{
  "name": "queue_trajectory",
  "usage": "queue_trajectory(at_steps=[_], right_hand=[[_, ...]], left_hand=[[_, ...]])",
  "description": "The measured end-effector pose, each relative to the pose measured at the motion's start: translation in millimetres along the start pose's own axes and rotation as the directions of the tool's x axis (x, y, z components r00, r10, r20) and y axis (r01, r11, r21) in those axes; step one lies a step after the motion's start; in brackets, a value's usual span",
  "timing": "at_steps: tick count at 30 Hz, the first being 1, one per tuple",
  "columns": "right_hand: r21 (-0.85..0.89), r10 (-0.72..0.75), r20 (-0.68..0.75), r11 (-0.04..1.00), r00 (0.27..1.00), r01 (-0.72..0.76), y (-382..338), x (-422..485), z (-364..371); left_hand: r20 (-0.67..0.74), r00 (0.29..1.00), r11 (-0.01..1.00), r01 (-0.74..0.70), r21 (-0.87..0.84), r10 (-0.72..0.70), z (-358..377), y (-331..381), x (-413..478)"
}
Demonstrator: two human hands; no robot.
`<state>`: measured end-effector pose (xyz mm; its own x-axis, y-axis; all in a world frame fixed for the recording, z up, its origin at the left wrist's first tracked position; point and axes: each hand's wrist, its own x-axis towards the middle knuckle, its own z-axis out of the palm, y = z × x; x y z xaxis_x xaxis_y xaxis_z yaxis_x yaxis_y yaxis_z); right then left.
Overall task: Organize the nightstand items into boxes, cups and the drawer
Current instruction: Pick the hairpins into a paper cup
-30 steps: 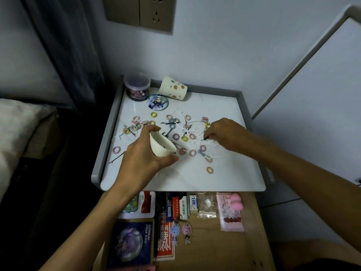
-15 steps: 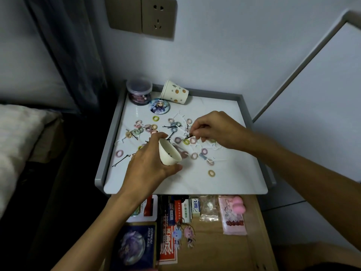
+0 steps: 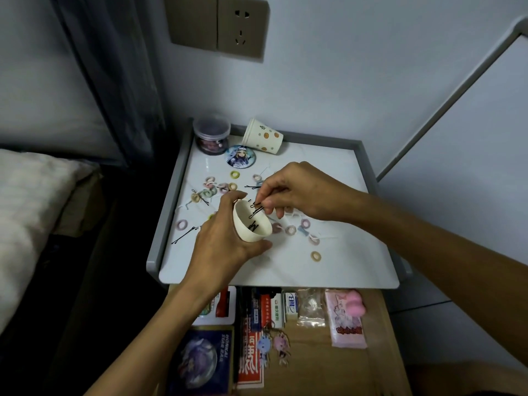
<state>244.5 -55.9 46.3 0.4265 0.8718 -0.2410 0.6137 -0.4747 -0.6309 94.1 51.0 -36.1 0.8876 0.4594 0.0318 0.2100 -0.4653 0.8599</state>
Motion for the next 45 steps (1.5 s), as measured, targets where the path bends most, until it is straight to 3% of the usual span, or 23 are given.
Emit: queue_trajectory(at_steps=[5,10,13,16,21,24,28,36,45], right_hand=[[-0.083,-0.076,0.057,0.993,0.995,0.081,-2.7,1.1,5.5],[0.201,0.038,-0.186,0.98,0.982,0.0,32.0,13.3,-7.3],[-0.013,0.126,-0.281,0.991,0.951,-0.135,81.3,31.3,-8.9],[-0.258,0.092,-0.258,0.953,0.962,-0.16,108.4,48.4,0.3],[-0.376,-0.023,-0.2,0.925,0.979,-0.055,116.2,62.3,14.7],[-0.395,-0.007,-0.22,0.915,0.975,-0.082,121.1,64.2,16.7],[-0.328,0.072,-0.29,0.929,0.954,-0.17,129.5,59.0,15.9],[0.018,0.283,-0.376,0.954,0.882,-0.298,131.8,53.4,-2.0],[0.022,0.278,-0.473,0.952,0.836,-0.304,142.0,47.8,-19.8]], left_hand=[[-0.006,1.0,0.999,0.001,-0.037,-0.001,-0.5,-3.0,0.7],[-0.055,0.998,0.999,0.014,-0.041,-0.016,-3.3,-4.6,2.6],[-0.116,0.993,0.999,-0.001,-0.036,-0.003,-11.9,-5.4,7.1],[-0.153,0.988,0.999,0.022,-0.045,-0.029,-24.5,-6.1,13.2],[-0.15,0.988,0.997,0.035,-0.068,-0.045,-29.0,-6.6,15.8],[-0.143,0.989,0.997,0.036,-0.067,-0.045,-28.4,-7.3,16.0],[-0.137,0.989,0.995,0.054,-0.078,-0.065,-26.5,-6.8,14.4],[-0.125,0.99,0.995,0.05,-0.082,-0.06,-25.7,-0.8,14.4],[-0.121,0.991,0.995,0.049,-0.082,-0.059,-23.3,3.6,14.2]])
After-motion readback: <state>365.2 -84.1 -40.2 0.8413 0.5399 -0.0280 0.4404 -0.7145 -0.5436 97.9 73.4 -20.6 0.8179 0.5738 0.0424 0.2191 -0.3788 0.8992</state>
